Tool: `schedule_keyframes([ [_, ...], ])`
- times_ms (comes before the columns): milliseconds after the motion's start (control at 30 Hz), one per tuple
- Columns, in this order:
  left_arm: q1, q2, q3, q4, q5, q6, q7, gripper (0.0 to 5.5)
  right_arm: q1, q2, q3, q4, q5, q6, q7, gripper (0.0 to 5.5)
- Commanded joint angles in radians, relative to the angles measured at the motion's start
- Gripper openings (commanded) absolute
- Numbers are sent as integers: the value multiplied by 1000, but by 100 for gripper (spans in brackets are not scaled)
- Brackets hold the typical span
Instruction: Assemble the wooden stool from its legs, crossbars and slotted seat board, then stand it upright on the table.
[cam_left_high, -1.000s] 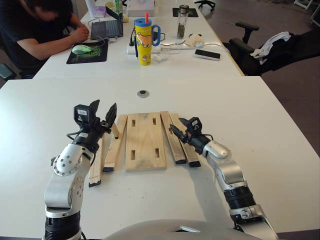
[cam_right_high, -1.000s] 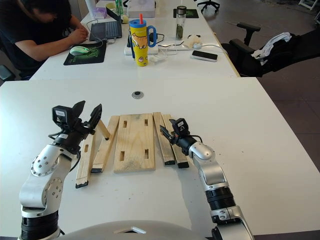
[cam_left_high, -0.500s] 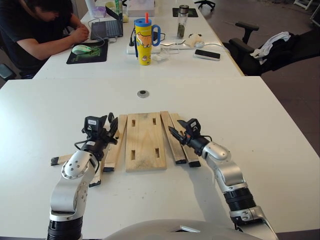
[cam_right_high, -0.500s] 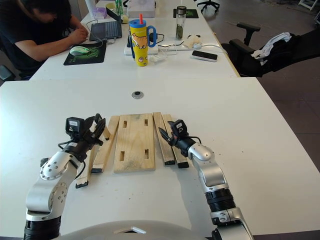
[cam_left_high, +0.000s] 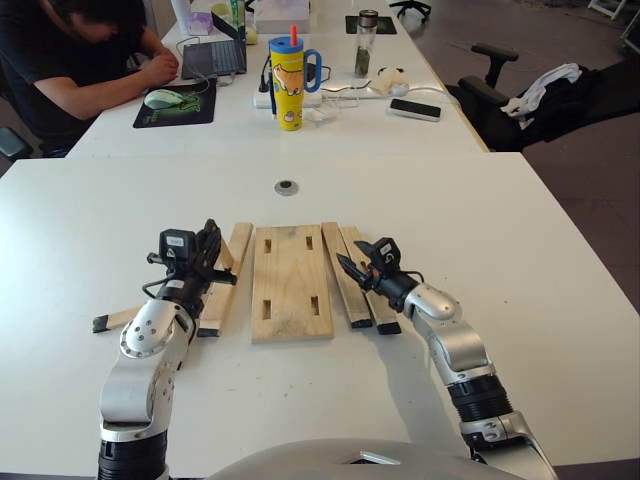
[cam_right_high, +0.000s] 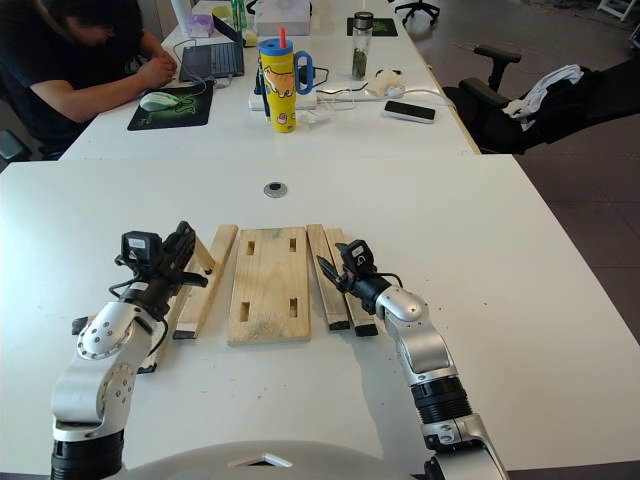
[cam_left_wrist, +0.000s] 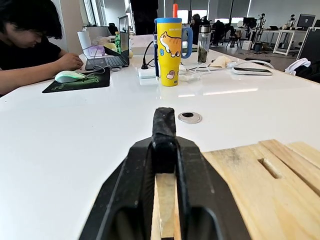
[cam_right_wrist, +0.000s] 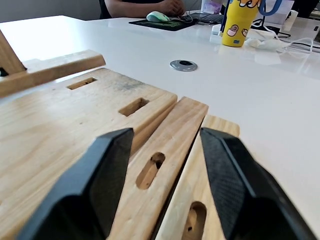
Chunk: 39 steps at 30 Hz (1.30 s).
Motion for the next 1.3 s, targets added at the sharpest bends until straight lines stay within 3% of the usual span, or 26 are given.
schedule_keyframes([
  [33,-206,14,70,-5,-103,73,0,42,-29,24,-76,-28,88,34,-9,267],
  [167,-352,55,124,133,-228,131,-88,42,-76,13,-202,-18,260,90,51,324],
  [300,-489,83,222,372,-428,229,-214,42,-142,-27,-340,-7,535,284,153,378],
  [467,-587,125,253,579,-577,361,-347,42,-183,-75,-411,11,814,539,281,451],
  [667,-636,109,301,675,-758,526,-388,42,-203,-45,-458,98,958,653,296,538],
  [867,-624,55,358,705,-881,595,-311,42,-196,-36,-424,118,966,725,277,540],
  [1300,-551,6,328,617,-1050,719,-226,42,-213,-8,-448,114,1080,826,284,540],
])
